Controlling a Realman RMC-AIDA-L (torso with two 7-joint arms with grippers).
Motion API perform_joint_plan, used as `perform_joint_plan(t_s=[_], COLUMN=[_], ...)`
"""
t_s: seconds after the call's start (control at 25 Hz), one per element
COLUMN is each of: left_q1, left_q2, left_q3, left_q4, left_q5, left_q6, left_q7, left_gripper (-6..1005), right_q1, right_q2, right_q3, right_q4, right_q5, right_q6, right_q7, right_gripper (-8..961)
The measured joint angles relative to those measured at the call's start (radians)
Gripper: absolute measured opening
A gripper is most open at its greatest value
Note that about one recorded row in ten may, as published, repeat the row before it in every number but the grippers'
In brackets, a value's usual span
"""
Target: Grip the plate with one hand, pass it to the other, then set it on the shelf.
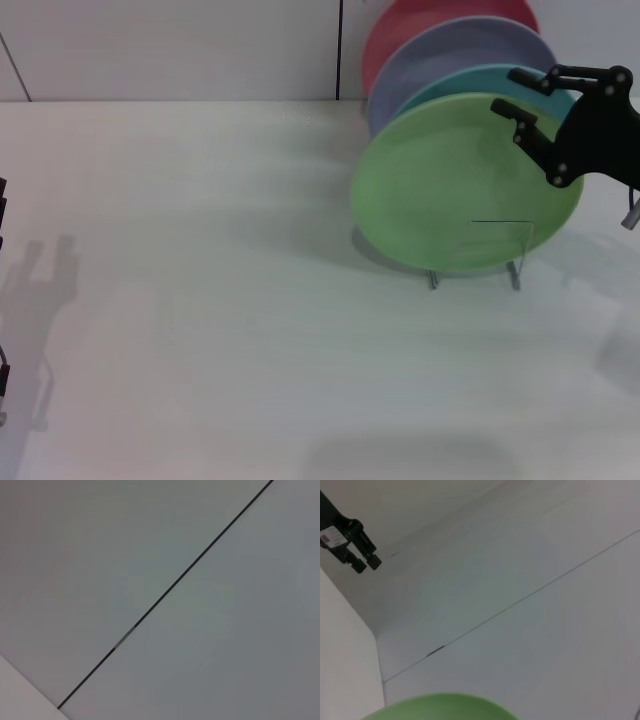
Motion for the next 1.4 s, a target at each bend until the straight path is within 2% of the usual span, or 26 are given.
perform_joint_plan(t_s=[0.72,1.08,1.2,1.28,1.32,1.4], left_q1=[0.007,0.004,0.007,0.009,0.012,0.013], left_q2=[0.003,0.003,0.003,0.003,0.003,0.003], left_q3=[0.0,0.0,0.0,0.0,0.0,0.0], left_q4=[0.0,0.0,0.003,0.008,0.013,0.018], left_q5=[0.014,0.023,0.025,0.025,0.026,0.026], left_q6=[-0.003,-0.004,-0.004,-0.004,-0.009,-0.013], left_q7=[-0.013,-0.014,-0.014,-0.014,-0.014,-0.014], left_gripper=[512,529,535,539,541,544], right_q1=[-0.067,-0.077,-0.081,-0.085,-0.095,-0.104], right_q2=[0.006,0.009,0.006,-0.004,-0.014,-0.018], right_q3=[0.001,-0.002,0.0,0.0,0.002,0.003], right_q4=[-0.001,0.002,-0.005,-0.006,-0.006,-0.005], right_q5=[0.033,0.033,0.042,0.068,0.116,0.152], right_q6=[-0.02,-0.032,-0.092,-0.152,-0.234,-0.281], right_q7=[0.015,0.024,0.093,0.193,0.316,0.374], right_gripper=[231,230,232,234,234,236])
